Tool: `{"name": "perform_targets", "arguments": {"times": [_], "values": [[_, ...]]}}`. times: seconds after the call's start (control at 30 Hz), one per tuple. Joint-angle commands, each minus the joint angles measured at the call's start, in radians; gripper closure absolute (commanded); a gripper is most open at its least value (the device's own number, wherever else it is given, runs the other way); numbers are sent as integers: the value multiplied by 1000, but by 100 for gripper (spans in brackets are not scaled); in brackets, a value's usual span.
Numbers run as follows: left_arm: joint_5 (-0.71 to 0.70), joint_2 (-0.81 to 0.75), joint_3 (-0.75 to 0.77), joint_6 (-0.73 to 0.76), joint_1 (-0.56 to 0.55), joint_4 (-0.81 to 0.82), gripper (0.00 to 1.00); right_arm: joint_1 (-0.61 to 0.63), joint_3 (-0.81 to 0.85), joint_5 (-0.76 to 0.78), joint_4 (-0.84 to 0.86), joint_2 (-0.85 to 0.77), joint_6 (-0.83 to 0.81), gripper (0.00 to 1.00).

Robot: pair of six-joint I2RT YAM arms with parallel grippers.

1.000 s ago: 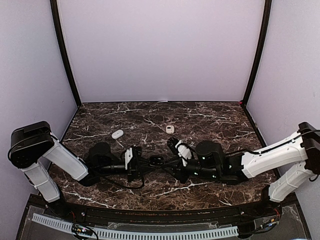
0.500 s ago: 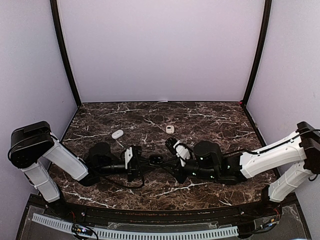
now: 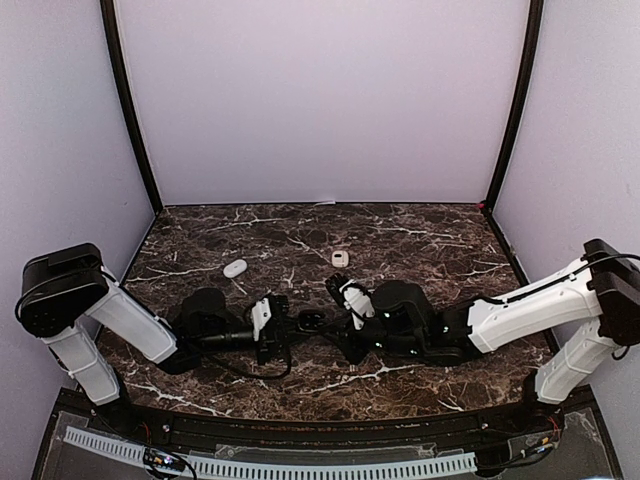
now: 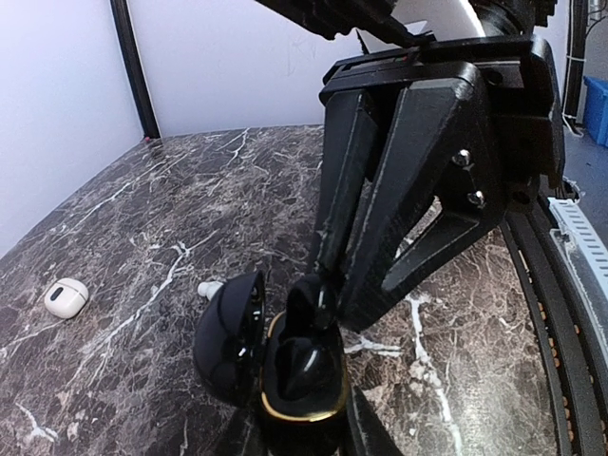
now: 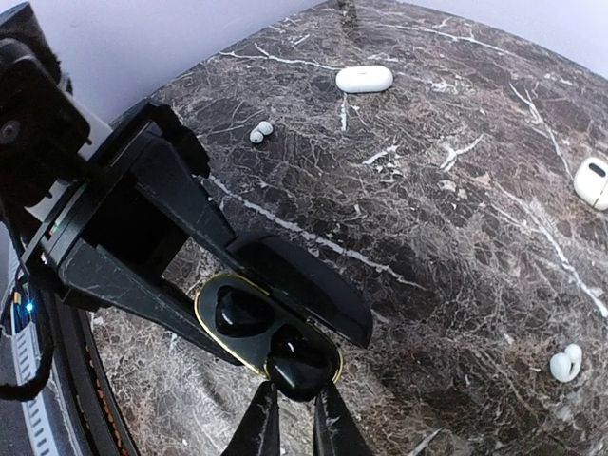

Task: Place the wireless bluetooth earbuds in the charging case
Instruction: Adjust the right earbud in the right side groove of the charging case, then close the charging case with the earbuds.

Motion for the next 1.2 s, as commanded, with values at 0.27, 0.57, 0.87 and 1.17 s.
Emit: {"name": "perform_targets", "arguments": {"times": [0.27, 0.57, 0.87, 1.17], "values": [[-83, -21, 28, 79, -65, 6, 91, 5, 60, -25, -13, 27, 170, 67], [-87, -35, 24, 81, -64, 0, 91, 4, -88, -32, 67, -107, 147, 42], [-26, -39, 5, 76, -64, 43, 91, -64, -134, -64, 75, -188, 177, 43], [80, -39, -11, 79, -64, 85, 91, -148, -92, -74, -18, -196, 111, 51]]}}
